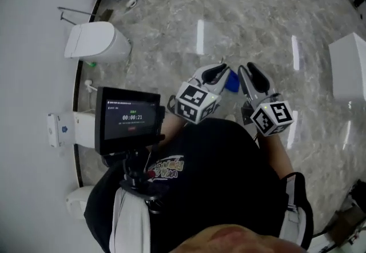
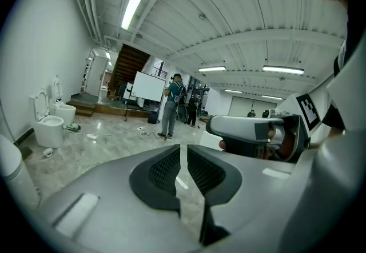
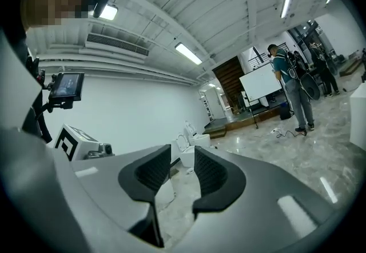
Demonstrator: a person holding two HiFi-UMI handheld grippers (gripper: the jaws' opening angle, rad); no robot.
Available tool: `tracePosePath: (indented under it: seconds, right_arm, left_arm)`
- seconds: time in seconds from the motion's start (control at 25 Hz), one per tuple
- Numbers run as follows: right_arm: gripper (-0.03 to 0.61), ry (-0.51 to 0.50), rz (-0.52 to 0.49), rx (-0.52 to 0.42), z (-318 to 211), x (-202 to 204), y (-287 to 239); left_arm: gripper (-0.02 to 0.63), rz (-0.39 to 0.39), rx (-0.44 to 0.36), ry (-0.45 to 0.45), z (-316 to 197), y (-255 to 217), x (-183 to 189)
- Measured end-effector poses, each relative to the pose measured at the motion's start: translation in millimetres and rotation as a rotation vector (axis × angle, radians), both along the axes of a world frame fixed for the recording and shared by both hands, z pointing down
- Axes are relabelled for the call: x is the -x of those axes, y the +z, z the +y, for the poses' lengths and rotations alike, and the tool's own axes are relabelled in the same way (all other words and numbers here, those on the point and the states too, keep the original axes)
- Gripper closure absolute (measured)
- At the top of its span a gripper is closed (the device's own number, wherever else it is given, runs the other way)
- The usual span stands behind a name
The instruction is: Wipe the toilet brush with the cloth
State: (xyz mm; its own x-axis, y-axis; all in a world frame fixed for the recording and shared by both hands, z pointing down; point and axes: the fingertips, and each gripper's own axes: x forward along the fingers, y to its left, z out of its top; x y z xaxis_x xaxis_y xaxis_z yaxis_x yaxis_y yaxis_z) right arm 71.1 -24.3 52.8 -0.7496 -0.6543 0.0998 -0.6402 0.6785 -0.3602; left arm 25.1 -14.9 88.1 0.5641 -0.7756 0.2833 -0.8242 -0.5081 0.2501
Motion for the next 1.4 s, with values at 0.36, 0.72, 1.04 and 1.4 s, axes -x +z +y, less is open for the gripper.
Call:
tracePosePath:
  seconds: [0.36, 0.72, 1.04, 1.4]
  right_arm:
    - [0.448, 0.045, 0.018, 0.032, 19.8, 37.2, 19.4]
    - [0.449, 0.038, 0.032, 0.016, 17.3, 37.3, 21.6]
    - [0.453, 0.027, 0.039, -0.017, 15.4, 40.3, 20.4]
    - [0.456, 0.006, 0.053, -0.056, 22.6, 45.3, 21.4]
  left_arm:
    - [0.581, -0.031, -0.029, 0.052, 11.2, 12.6, 21.7]
    - [0.591, -0.099, -0.12, 0.06, 12.9, 4.2, 14.3]
    - [0.594, -0.108, -0.155, 0.04, 10.2, 1.5, 18.7]
    - [0.595, -0.101, -0.178, 0.024, 14.8, 0.6, 22.5]
